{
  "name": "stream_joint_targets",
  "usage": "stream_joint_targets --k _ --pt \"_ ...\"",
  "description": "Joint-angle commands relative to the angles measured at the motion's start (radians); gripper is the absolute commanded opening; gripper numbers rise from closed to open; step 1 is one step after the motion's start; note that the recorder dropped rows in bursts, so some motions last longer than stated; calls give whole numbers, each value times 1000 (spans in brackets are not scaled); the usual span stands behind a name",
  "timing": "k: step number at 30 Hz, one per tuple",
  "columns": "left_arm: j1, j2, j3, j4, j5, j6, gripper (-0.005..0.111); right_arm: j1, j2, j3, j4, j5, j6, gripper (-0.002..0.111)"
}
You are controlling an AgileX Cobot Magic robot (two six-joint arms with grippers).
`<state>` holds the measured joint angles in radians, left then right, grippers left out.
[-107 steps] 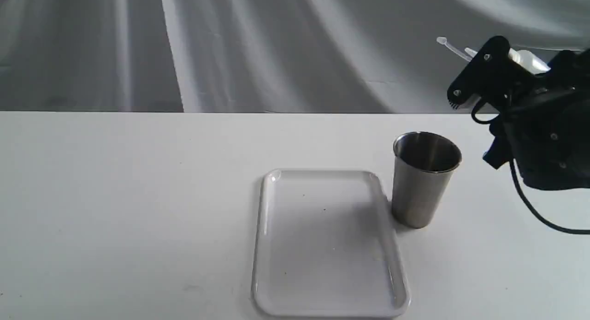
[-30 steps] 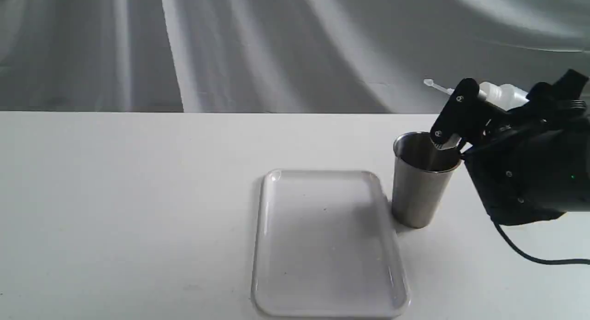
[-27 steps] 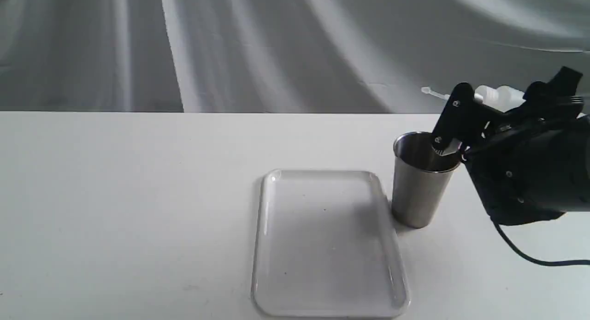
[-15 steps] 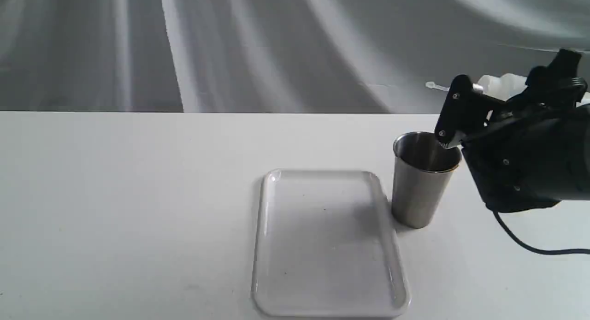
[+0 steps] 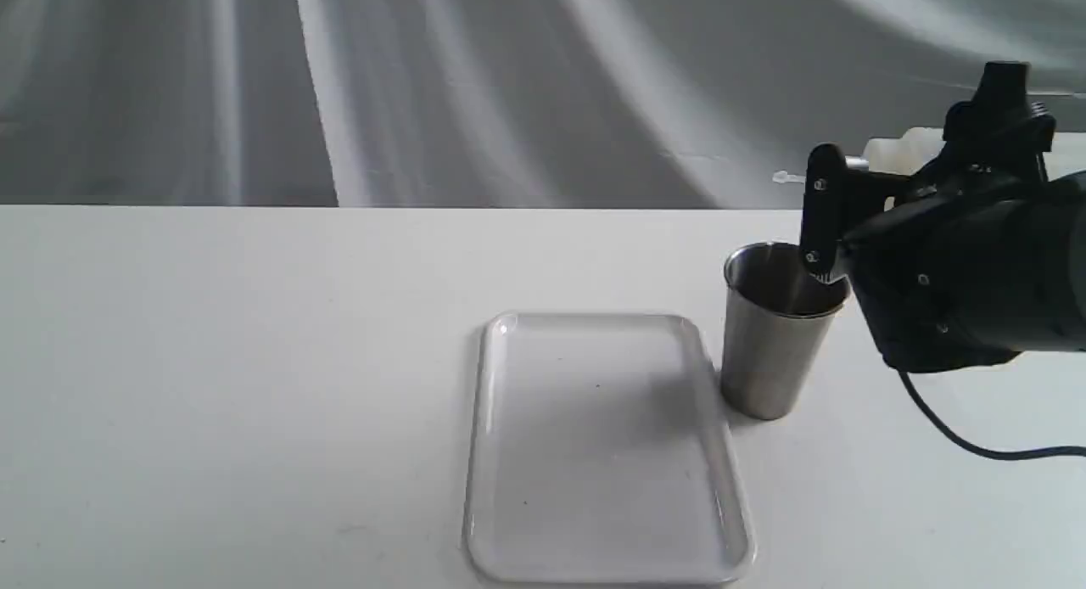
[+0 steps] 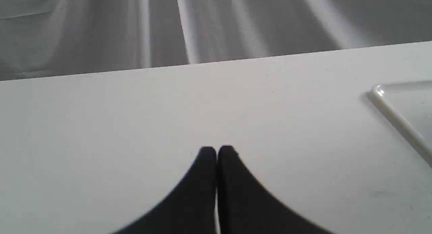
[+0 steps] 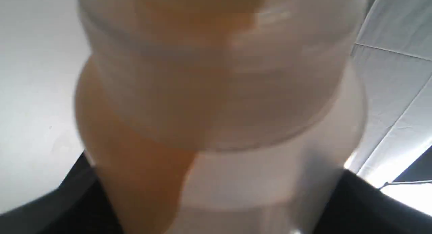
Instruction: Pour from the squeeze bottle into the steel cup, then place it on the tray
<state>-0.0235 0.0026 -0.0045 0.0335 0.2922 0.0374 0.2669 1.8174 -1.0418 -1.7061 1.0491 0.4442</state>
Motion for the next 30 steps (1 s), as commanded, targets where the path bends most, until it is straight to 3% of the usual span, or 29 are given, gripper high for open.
stream_joint_targets --k 1,30 --pt "2 -3 4 -1 -8 -1 0 5 -11 -7 -38 37 -63 17" --pt "2 -3 4 -1 -8 -5 0 14 -11 -7 -38 41 -220 17"
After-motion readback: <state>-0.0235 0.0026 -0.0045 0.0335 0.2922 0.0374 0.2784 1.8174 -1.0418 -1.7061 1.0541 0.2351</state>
